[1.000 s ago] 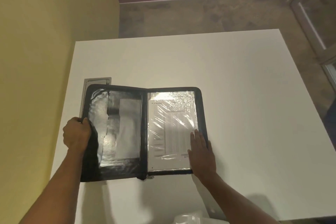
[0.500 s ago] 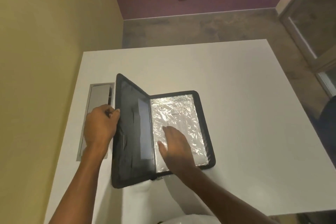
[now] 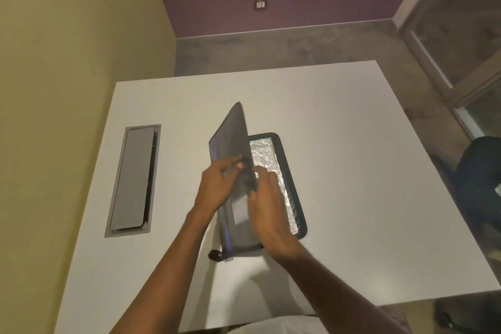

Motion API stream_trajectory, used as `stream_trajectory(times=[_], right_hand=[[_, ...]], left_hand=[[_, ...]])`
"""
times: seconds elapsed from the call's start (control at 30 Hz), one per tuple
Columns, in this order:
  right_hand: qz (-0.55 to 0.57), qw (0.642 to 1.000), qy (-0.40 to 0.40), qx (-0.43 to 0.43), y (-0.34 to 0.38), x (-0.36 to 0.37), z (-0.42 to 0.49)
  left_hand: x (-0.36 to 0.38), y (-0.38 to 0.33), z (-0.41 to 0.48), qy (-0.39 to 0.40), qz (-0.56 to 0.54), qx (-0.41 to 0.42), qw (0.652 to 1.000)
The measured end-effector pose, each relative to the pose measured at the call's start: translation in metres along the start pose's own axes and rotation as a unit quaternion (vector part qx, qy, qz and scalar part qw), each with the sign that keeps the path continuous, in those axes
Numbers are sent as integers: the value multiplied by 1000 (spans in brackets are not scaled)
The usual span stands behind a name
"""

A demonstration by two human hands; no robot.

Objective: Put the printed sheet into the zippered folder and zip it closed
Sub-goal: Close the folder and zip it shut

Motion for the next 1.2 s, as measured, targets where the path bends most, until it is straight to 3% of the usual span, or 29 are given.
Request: stream_trajectory(times=[0.13, 0.4, 0.7, 0.9, 1.03, 1.13, 1.2], right_hand=[[-18, 998, -37, 54, -61, -13, 20], [-102, 983, 3, 155, -157, 2, 51], [-212, 968, 39, 126, -196, 36, 50], [-249, 963, 52, 88, -200, 42, 48], [-276, 961, -13, 17, -180, 27, 36], [-263, 961, -48, -63, -157, 29, 8], [-183, 982, -36, -43, -156, 40, -15]], left_hand=[[40, 60, -16, 69, 131, -51, 988], [87, 120, -41, 99, 204, -95, 969], [112, 117, -51, 76, 368, -54, 925], [108, 110, -53, 78, 348, -55, 933], [66, 102, -62, -25, 282, -14, 959], [34, 126, -80, -76, 244, -77, 964], [17, 150, -96, -78, 244, -131, 958]])
Point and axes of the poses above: each hand's wrist, its own z-axis towards the middle knuckle, its own x-axis out of the palm, y = z × x, the point moved 9 cm from there along z, towards the middle knuckle, and after that the axes turned 13 degrees about -y, right-handed, at the moved point
